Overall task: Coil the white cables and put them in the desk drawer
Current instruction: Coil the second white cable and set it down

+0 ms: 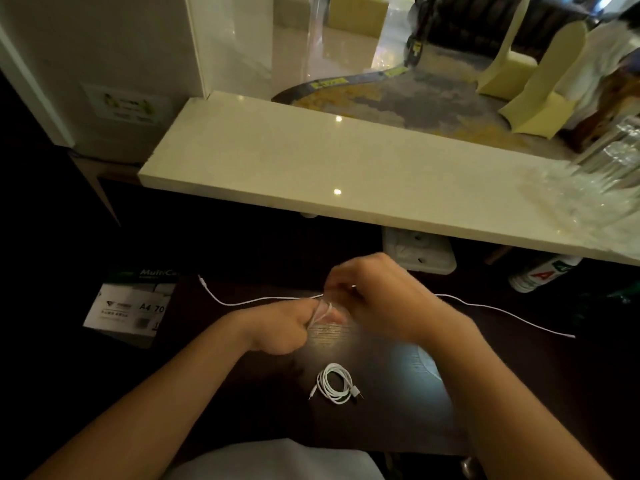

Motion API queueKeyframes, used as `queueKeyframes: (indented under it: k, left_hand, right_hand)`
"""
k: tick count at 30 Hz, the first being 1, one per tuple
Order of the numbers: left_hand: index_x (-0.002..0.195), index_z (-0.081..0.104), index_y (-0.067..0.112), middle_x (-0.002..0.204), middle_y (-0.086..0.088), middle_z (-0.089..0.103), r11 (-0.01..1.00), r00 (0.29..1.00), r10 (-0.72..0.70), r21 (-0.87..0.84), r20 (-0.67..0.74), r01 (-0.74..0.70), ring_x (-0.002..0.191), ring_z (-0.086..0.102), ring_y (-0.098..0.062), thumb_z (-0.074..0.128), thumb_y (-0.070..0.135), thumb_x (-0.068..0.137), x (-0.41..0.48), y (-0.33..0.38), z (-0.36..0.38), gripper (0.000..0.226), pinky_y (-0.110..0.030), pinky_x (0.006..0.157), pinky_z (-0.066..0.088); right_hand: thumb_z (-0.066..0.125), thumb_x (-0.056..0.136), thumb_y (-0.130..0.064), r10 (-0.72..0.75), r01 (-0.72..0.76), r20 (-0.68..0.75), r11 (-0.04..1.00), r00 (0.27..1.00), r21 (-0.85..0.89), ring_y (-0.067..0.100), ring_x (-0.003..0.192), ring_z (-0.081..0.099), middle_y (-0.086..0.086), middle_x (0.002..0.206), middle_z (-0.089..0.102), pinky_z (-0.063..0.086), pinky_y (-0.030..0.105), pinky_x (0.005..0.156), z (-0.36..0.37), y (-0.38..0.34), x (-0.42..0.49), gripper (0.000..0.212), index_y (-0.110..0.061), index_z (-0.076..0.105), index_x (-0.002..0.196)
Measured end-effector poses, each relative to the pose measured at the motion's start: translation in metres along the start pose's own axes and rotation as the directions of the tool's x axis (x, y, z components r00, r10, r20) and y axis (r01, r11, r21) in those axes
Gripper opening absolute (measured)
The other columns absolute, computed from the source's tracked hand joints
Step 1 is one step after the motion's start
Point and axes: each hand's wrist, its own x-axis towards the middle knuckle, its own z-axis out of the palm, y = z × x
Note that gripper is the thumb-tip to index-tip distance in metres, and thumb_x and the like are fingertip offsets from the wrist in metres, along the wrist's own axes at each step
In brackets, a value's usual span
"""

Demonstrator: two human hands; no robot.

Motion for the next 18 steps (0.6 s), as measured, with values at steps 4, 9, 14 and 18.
queueKeyframes:
  k: [4, 9, 14, 18]
  left_hand:
    - [0.138, 0.039, -0.013, 0.145, -0.030, 0.042, 0.809, 0.960, 0.264, -0.563, 0.090, -0.170, 0.141, 0.038, -0.034, 0.035, -0.028, 0.081, -0.019, 0.025, 0.002, 0.059, -0.043, 0.119, 0.024]
    - [0.139, 0.035, -0.015, 0.145, -0.034, 0.041, 0.477, 0.921, 0.374, -0.830, -0.107, -0.289, 0.139, 0.037, -0.042, 0.031, -0.029, 0.079, -0.016, 0.038, 0.007, 0.061, -0.048, 0.119, 0.023]
    - [0.139, 0.039, -0.011, 0.144, -0.029, 0.045, 0.427, 0.923, 0.286, -0.828, -0.257, -0.363, 0.137, 0.042, -0.040, 0.035, -0.026, 0.080, -0.008, 0.031, 0.012, 0.060, -0.044, 0.117, 0.026]
    - [0.139, 0.041, -0.007, 0.142, -0.024, 0.050, 0.448, 0.922, 0.198, -0.807, -0.332, -0.386, 0.135, 0.047, -0.034, 0.043, -0.024, 0.075, -0.003, 0.029, 0.004, 0.066, -0.040, 0.114, 0.032]
  right_hand:
    - [0.071, 0.086, -0.019, 0.171, -0.101, -0.092, 0.856, 0.981, 0.507, 0.012, 0.071, 0.066, -0.003, 0.077, 0.072, 0.053, 0.026, 0.070, 0.002, 0.049, 0.011, 0.006, -0.015, 0.075, 0.087]
    - [0.059, 0.082, 0.001, 0.306, -0.151, 0.040, 0.352, 0.951, 0.924, 0.013, 0.064, 0.065, 0.009, 0.072, 0.068, 0.053, 0.020, 0.059, 0.055, 0.060, 0.001, 0.009, 0.003, 0.068, 0.085]
    - [0.061, 0.081, -0.007, 0.444, -0.172, 0.067, 0.201, 0.893, 0.964, 0.008, 0.049, 0.033, 0.002, 0.054, 0.043, 0.029, 0.020, 0.048, 0.082, 0.050, -0.006, 0.011, -0.005, 0.063, 0.071]
    - [0.055, 0.097, -0.010, 0.473, -0.224, 0.083, 0.251, 0.877, 0.942, 0.006, 0.047, 0.032, -0.004, 0.054, 0.041, 0.028, 0.020, 0.047, 0.087, 0.033, -0.017, 0.023, -0.010, 0.068, 0.078]
